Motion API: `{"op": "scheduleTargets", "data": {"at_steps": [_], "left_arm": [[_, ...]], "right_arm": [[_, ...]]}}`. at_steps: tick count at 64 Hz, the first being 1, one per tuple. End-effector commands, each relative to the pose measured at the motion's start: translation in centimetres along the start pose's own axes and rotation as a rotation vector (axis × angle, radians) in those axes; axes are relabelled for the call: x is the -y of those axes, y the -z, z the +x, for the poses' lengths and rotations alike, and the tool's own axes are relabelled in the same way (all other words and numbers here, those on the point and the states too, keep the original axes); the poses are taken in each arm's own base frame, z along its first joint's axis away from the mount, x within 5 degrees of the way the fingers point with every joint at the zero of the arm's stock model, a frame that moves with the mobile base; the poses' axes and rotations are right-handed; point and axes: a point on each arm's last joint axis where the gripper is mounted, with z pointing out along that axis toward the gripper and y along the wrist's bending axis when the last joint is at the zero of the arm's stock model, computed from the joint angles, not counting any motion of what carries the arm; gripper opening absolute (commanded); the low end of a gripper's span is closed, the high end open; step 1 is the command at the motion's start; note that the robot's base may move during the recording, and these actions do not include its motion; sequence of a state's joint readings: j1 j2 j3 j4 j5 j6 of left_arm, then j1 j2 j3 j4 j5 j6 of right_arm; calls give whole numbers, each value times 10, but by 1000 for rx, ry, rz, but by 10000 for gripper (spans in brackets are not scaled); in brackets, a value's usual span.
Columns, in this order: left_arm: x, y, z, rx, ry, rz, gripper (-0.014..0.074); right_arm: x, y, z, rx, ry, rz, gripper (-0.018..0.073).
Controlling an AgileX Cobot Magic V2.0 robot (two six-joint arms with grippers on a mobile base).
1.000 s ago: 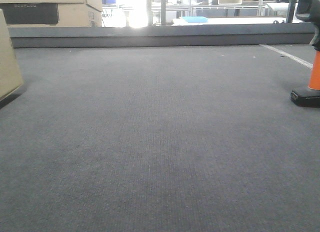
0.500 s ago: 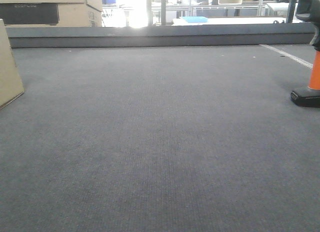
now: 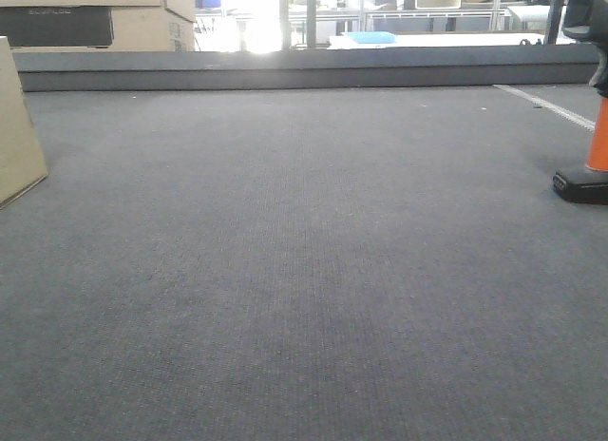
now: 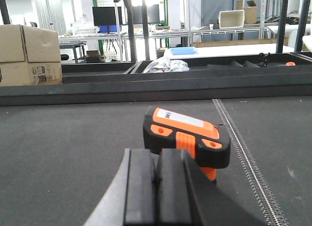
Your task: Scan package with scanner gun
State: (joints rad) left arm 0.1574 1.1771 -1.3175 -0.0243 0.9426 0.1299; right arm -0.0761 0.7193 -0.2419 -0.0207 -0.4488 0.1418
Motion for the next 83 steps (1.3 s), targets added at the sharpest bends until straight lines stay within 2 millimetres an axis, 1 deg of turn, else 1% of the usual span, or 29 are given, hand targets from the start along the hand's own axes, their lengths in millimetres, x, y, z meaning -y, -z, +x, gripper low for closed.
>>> {"op": "scheduleTargets", "data": {"at_steps": [1, 5, 9, 12, 18, 22, 29, 38, 47, 52, 66, 73, 83], "left_arm": [[6, 10, 5, 44, 59, 59, -111], [13, 13, 12, 91, 118, 123, -111], [19, 11, 24, 136, 185, 175, -111], [21, 11, 31, 186, 228, 194, -111], [23, 12, 53, 276, 296, 199, -111], [23, 13, 73, 313, 307, 180, -111], [25, 21, 101, 364, 294, 158, -111], [26, 39, 129, 452, 268, 134, -111], [29, 50, 153, 514, 260, 129, -111], [30, 58, 163, 549, 255, 131, -111], [32, 87, 175, 694, 240, 133, -111], [33, 97, 180, 745, 234, 135, -111], [34, 105, 185, 788, 229, 136, -111]], "right_arm": [[0, 1, -2, 20, 5, -4, -161], [0, 1, -2, 20, 5, -4, -161], [0, 1, -2, 20, 5, -4, -161], [0, 1, -2, 20, 5, -4, -161], [0, 1, -2, 20, 5, -4, -161], [0, 1, -2, 20, 5, -4, -161], [0, 1, -2, 20, 5, -4, -161], [0, 1, -2, 20, 5, -4, -161], [-1, 1, -2, 21, 11, -7, -161], [-1, 4, -5, 38, 15, -11, -161], [-4, 21, -15, 88, 60, -31, -161], [-3, 32, -17, 32, 63, -14, -161], [-4, 52, -33, -29, 65, 14, -161]]}}
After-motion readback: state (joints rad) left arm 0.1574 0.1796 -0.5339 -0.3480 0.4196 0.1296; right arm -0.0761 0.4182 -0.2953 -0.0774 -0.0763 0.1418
